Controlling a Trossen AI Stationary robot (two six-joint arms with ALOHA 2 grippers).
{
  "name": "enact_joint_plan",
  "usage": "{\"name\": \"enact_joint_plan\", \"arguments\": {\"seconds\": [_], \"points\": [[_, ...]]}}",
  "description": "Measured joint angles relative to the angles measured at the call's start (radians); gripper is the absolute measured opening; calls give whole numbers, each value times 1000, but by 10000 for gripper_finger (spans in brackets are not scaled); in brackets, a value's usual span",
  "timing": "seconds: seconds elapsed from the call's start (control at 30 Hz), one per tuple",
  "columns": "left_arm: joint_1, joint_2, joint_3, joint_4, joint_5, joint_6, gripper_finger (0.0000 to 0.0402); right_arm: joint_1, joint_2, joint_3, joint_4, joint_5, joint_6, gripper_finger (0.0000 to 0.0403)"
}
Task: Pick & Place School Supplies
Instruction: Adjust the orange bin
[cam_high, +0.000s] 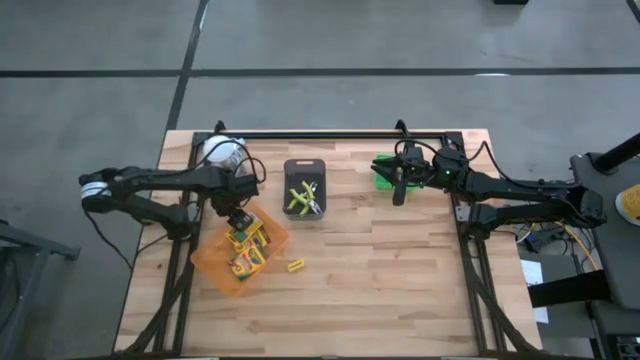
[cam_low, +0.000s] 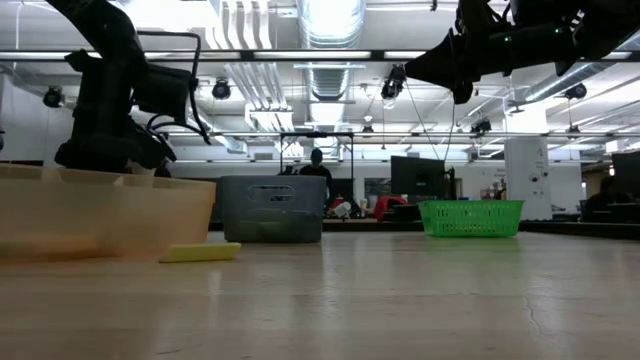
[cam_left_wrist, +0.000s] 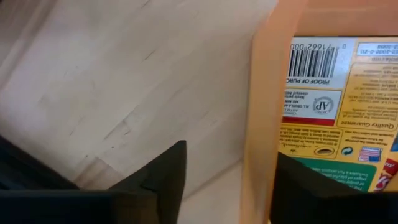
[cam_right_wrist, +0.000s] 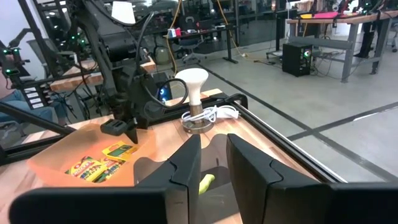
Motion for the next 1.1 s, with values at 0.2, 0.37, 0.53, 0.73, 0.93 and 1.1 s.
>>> {"name": "enact_joint_plan", "arguments": {"seconds": [0.2, 0.37, 0.53, 0.73, 0.93, 1.1], "points": [[0, 11, 0, 38, -4, 0, 106, 0, 0, 0, 0, 0, 0, 82], [0, 30, 0, 70, -3, 0, 42, 0, 0, 0, 0, 0, 0, 85], [1, 50, 9, 75, 22, 0, 8, 0, 1, 0, 0, 0, 0, 77], [1, 56, 35, 123, 18, 20, 18, 0, 1, 0, 0, 0, 0, 69], [1, 56, 81, 180, -37, 72, 7, 0, 1, 0, 0, 0, 0, 73], [13, 56, 111, 205, -56, 102, 15, 0, 1, 0, 0, 0, 0, 81]]}}
